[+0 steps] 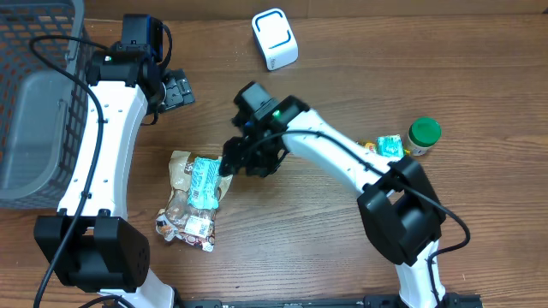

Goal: Scan the item barcode
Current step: 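Move the right gripper over the brown-and-teal snack bag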

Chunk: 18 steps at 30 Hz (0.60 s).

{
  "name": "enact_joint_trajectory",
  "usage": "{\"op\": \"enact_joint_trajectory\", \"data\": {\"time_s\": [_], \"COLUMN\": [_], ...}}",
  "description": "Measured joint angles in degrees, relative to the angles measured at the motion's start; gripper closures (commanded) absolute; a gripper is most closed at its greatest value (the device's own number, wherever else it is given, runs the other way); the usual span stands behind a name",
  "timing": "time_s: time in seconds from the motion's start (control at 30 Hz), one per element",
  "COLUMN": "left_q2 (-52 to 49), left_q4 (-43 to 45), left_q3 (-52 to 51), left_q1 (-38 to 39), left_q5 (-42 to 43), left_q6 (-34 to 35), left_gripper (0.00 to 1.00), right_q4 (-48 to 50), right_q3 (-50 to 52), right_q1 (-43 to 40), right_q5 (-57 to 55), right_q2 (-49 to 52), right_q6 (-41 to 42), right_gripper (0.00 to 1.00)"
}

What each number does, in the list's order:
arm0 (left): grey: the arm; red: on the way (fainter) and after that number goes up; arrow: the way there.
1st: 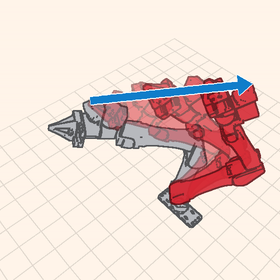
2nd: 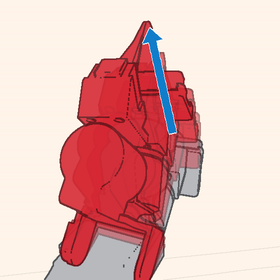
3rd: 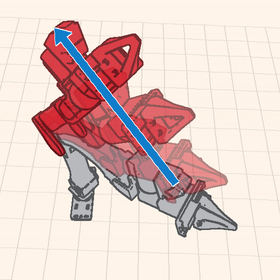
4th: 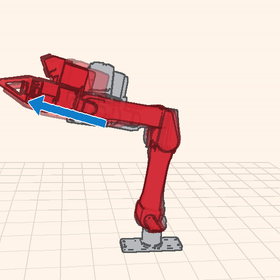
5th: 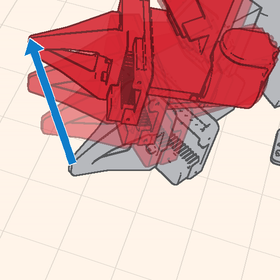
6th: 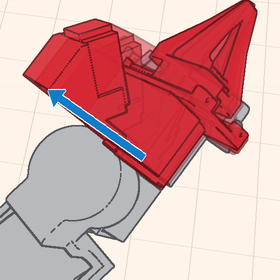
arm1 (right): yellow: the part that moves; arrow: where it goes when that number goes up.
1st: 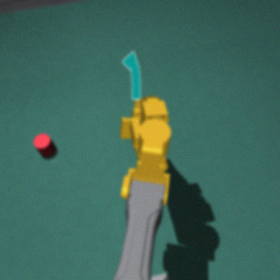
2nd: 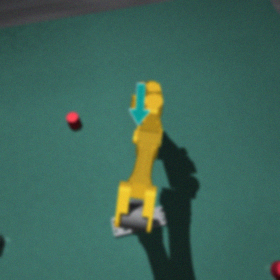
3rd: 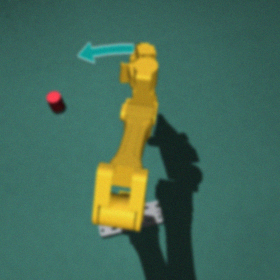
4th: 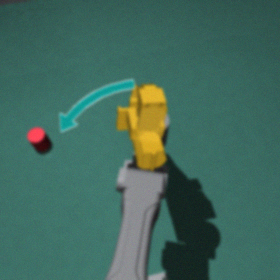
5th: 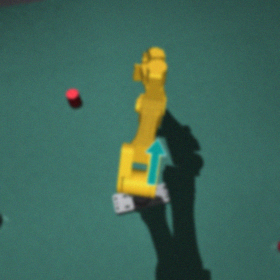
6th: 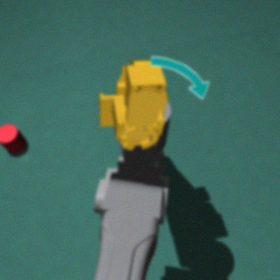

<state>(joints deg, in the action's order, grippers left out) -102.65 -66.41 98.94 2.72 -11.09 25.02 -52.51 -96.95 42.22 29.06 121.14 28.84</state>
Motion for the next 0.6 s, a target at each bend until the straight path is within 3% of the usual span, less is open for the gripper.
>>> {"op": "enact_joint_trajectory", "data": {"time_s": [0.17,0.43,0.6], "left_q2": [0.0,0.0,0.0], "left_q4": [0.0,0.0,0.0], "left_q3": [0.0,0.0,0.0], "left_q1": [0.0,0.0,0.0], "left_q5": [0.0,0.0,0.0], "left_q6": [0.0,0.0,0.0], "left_gripper": [0.0,0.0,0.0], "right_q4": [5.4,5.8,6.0], "right_q3": [0.0,0.0,0.0], "right_q1": [2.7,4.7,5.2], "right_q5": [-0.2,-6.2,-7.6], "right_q2": [0.0,0.0,0.0], "right_q6": [3.4,10.5,12.2], "right_gripper": [0.37,0.39,0.28]}}
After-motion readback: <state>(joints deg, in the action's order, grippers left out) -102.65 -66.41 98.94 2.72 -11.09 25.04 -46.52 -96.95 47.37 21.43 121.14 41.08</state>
